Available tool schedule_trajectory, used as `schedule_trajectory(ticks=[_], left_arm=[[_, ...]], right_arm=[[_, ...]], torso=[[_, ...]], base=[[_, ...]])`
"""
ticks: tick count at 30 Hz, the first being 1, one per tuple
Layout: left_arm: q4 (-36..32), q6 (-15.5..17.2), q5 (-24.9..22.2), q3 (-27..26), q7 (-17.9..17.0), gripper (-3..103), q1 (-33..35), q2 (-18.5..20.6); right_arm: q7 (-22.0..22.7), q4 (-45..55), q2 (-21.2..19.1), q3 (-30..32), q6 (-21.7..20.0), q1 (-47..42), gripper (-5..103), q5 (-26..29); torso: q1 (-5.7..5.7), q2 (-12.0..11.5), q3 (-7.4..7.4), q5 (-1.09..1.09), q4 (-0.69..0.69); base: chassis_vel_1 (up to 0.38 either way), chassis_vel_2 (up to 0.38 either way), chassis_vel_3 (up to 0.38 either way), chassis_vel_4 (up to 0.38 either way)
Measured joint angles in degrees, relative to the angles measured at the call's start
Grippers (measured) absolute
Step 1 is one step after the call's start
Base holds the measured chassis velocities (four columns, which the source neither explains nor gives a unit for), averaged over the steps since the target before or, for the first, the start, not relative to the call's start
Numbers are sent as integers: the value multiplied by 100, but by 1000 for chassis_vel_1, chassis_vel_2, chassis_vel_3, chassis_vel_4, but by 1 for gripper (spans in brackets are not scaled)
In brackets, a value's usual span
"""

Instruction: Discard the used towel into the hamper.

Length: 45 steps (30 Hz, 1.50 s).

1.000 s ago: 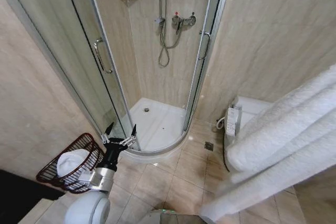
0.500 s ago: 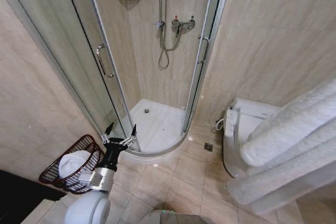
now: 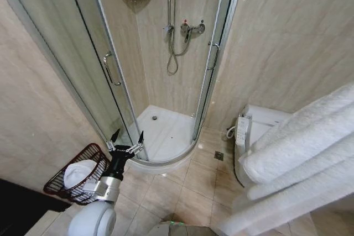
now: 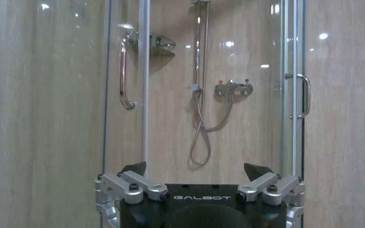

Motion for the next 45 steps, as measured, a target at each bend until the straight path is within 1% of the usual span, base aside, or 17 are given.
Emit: schedule_trajectory(ticks=[1,4,5,8,9,12,13,16,20,31,45], left_arm=[[0,0,0,0,0,100,0,0],[0,0,0,0,0,100,0,0],[0,0,0,0,0,100,0,0],[0,0,0,0,0,100,0,0],[0,0,0,0,0,100,0,0],[0,0,0,0,0,100,0,0],[0,0,0,0,0,100,0,0],[0,0,0,0,0,100,0,0],[0,0,0,0,0,100,0,0],[0,0,0,0,0,100,0,0],[0,0,0,0,0,100,0,0]], right_arm=[[0,0,0,0,0,0,2,0],[44,76,63,-42,59,-40,2,2],[44,76,63,-42,59,-40,2,2],[66,115,104,-7,111,-99,2,14],[66,115,104,-7,111,-99,2,14],[56,116,109,150,147,-200,2,104],[56,116,109,150,147,-200,2,104],[21,127,148,297,177,-304,2,189],[1,156,195,355,194,-364,2,228],[-21,152,204,620,286,-528,2,333],[-19,135,234,664,300,-556,2,341]], torso=[[0,0,0,0,0],[50,109,58,0,0],[50,109,58,0,0],[105,236,131,0,0],[105,236,131,0,0],[152,344,191,0,0],[152,344,191,0,0],[212,474,261,0,0],[247,543,295,0,0],[247,539,292,0,-1],[231,505,273,0,0]], base=[[0,0,0,0],[0,0,0,0],[0,0,0,0],[0,0,0,0],[0,0,0,0],[0,0,0,0],[0,0,0,0],[0,0,0,0],[0,0,0,0],[0,0,0,0],[20,19,18,22]])
